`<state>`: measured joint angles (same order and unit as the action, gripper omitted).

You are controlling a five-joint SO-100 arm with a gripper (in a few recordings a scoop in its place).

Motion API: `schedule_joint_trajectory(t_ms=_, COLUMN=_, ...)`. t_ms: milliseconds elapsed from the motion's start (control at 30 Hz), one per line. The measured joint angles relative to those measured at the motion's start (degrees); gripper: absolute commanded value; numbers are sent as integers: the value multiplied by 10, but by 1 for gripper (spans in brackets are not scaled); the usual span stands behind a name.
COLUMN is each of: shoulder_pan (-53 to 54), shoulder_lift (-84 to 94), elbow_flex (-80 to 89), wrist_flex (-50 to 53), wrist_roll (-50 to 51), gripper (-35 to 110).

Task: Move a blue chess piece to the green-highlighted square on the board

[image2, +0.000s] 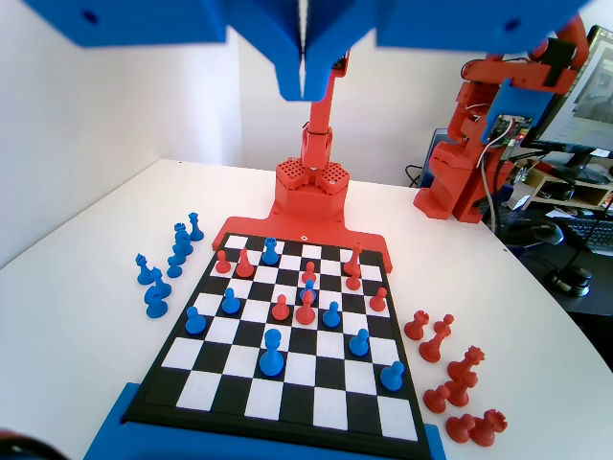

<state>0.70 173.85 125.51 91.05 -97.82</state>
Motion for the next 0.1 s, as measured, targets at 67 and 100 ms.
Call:
schedule_joint_trajectory(t_ms=67, shoulder_pan=0, shoulder_lift=0, elbow_flex=0, wrist_flex=0, wrist_roll=0, gripper=1)
schedule_joint_trajectory(t_ms=100, shoulder_pan=0, shoulder_lift=0, elbow_flex=0, wrist_flex=0, wrist_roll=0, gripper=1)
